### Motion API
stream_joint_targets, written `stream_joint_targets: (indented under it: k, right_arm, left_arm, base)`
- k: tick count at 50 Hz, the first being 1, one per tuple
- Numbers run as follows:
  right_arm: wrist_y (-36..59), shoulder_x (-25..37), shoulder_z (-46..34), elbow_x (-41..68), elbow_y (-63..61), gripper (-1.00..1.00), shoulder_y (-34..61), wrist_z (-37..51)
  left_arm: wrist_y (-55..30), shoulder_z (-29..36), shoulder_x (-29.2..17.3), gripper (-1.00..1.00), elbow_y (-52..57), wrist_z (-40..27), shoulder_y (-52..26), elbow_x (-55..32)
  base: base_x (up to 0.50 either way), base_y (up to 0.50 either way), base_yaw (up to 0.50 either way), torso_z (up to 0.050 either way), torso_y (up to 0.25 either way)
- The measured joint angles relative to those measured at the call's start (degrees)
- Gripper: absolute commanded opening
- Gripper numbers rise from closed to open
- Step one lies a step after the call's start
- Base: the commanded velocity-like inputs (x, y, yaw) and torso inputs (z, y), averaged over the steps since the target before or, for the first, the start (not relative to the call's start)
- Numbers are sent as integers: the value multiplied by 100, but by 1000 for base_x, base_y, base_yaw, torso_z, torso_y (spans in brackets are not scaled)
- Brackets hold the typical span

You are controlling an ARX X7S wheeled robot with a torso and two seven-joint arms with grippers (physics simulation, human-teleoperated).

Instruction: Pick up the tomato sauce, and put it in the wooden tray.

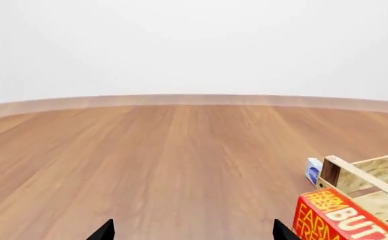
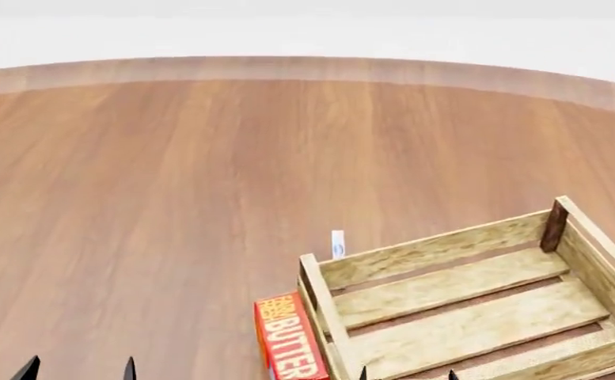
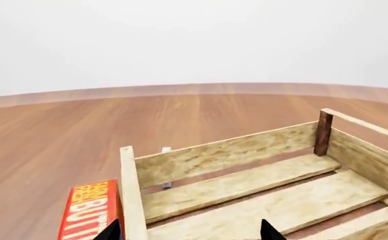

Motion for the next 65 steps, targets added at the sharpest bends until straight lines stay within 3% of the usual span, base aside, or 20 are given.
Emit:
stream_joint_targets:
  k: [10, 43, 65]
  right_arm:
    - [-22, 32, -40, 27, 1, 100, 6, 70]
    - [-99, 126, -186, -22, -66, 100, -24, 375]
    - [-111, 366, -589, -511, -1650, 100, -883, 710]
  left_arm:
    - [3, 52, -40, 100, 3, -50, -7, -39]
    - [39, 196, -153, 100, -14, -192, -27, -145]
    - [55, 268, -215, 100, -18, -293, -34, -202]
  base:
    - [500, 0, 0, 0, 0]
    - [0, 0, 0, 0, 0]
    - [0, 0, 0, 0, 0]
